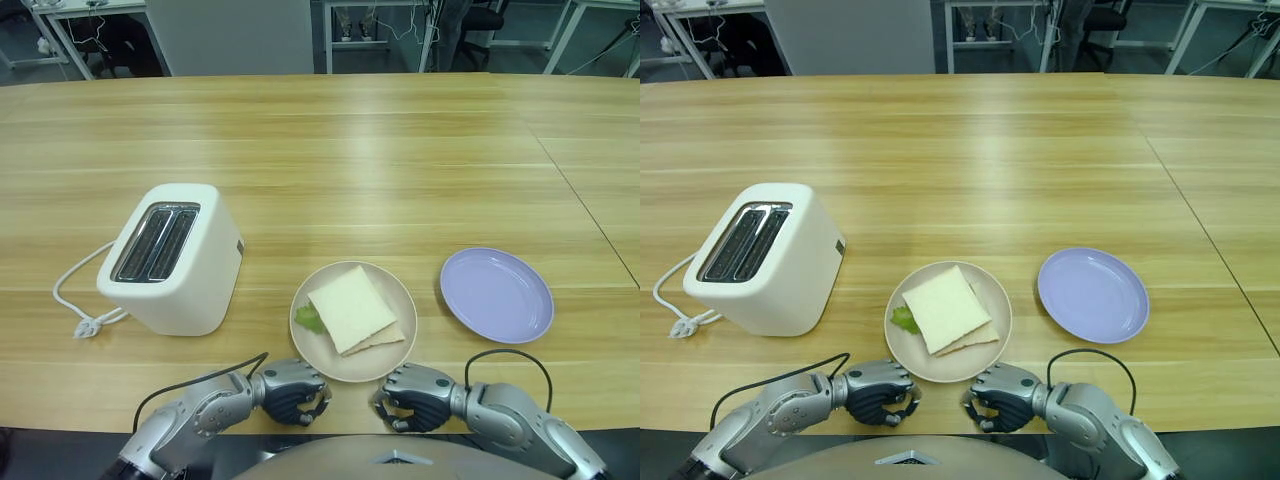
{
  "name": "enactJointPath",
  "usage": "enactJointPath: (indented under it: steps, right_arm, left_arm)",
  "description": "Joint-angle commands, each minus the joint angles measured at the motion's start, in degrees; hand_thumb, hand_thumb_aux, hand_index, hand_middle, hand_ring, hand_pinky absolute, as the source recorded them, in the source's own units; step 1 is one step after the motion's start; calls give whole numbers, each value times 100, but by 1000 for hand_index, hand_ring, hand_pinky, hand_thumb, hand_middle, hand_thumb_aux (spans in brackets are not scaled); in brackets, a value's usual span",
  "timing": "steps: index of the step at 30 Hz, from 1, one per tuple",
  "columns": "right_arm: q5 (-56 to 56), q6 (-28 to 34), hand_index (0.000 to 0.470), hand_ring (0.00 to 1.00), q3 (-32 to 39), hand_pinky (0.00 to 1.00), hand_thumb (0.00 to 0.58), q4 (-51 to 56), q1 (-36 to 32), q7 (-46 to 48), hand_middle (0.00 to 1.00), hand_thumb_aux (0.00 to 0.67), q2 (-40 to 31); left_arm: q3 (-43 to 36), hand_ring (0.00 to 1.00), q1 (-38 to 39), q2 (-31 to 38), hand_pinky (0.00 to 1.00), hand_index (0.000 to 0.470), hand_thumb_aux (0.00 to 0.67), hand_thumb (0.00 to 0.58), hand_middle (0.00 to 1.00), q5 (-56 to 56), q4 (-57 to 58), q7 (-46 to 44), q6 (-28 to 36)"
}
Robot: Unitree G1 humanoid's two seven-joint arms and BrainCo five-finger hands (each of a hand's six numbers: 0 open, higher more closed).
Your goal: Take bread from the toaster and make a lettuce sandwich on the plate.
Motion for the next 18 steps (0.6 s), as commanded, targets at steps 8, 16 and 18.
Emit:
enactJointPath:
  steps: [8,16,18]
  right_arm:
    - [-328,659,460,1000,-70,1000,580,1779,-1875,-1159,1000,670,875]
    - [-451,730,460,1000,41,1000,580,3837,-3592,-2342,1000,670,1330]
    - [-484,670,460,1000,123,1000,580,4417,-4001,-2626,1000,670,1420]
  left_arm:
    - [-127,1000,-2122,-669,1000,460,670,580,1000,728,2075,1255,298]
    - [-309,1000,-4148,-1164,1000,460,670,580,1000,954,4706,2415,320]
    - [-370,1000,-4416,-1223,1000,460,670,580,1000,923,5126,2559,246]
